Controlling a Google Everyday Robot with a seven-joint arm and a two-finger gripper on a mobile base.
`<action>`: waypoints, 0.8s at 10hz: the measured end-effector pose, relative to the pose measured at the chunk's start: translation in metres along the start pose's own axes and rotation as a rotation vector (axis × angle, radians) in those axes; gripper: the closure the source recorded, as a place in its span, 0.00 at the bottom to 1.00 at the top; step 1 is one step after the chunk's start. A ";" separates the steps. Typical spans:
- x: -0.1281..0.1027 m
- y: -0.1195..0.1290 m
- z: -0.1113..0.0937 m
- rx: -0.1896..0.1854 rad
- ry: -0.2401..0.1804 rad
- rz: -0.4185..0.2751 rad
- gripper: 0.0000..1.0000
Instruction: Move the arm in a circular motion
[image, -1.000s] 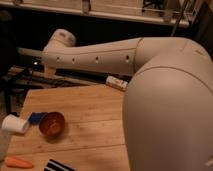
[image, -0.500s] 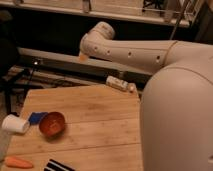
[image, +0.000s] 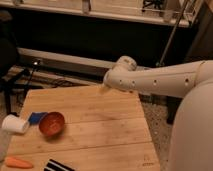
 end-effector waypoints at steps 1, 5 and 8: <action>0.011 0.050 -0.003 -0.062 0.033 -0.036 0.20; -0.043 0.187 -0.036 -0.200 0.011 -0.329 0.20; -0.150 0.220 -0.073 -0.176 -0.134 -0.531 0.20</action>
